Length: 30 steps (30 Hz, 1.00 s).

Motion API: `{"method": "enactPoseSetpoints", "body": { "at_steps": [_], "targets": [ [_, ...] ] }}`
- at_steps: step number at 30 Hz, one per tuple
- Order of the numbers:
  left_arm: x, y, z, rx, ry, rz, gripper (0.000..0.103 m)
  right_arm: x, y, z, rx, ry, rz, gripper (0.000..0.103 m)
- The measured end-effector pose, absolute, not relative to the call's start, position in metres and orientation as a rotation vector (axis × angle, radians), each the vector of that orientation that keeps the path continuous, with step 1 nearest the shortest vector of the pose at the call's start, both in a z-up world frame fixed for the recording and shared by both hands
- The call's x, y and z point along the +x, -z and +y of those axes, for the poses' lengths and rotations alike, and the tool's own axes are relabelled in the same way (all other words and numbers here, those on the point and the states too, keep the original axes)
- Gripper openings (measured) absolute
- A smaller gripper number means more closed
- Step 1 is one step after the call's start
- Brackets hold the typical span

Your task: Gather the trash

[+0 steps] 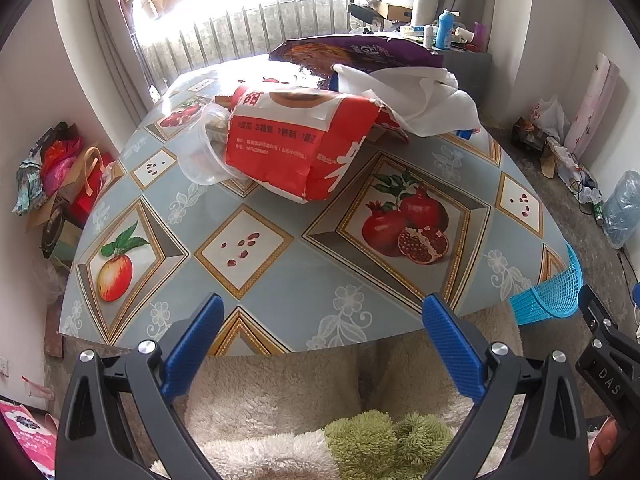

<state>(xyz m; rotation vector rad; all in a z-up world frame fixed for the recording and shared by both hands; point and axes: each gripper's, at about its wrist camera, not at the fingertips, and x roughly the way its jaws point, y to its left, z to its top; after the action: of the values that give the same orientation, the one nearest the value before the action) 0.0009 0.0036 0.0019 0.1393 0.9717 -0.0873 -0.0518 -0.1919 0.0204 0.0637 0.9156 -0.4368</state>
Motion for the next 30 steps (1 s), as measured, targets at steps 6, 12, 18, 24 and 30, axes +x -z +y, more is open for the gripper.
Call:
{"method": "enactPoseSetpoints", "body": {
  "at_steps": [6,12,18,24,30],
  "targets": [
    [0.0001,-0.0016,0.0029,0.143,0.087,0.973,0.097,-0.0519,-0.0206,-0.1919,0.064,0.437,0.916,0.095],
    [0.0002,-0.0015,0.0027,0.142,0.086,0.974,0.097,-0.0527,-0.0208,-0.192,0.062,0.438,0.914,0.095],
    [0.0,-0.0014,0.0026,0.143,0.087,0.974,0.097,-0.0531,-0.0214,-0.1926,0.062,0.437,0.912,0.095],
    [-0.0019,0.0008,0.0017,0.145,0.087,0.978,0.097,-0.0531,-0.0209,-0.192,0.068,0.435,0.902,0.095],
    [-0.0018,0.0012,0.0013,0.148,0.092,0.971,0.097,-0.0534,-0.0207,-0.1918,0.067,0.436,0.902,0.095]
  ]
}}
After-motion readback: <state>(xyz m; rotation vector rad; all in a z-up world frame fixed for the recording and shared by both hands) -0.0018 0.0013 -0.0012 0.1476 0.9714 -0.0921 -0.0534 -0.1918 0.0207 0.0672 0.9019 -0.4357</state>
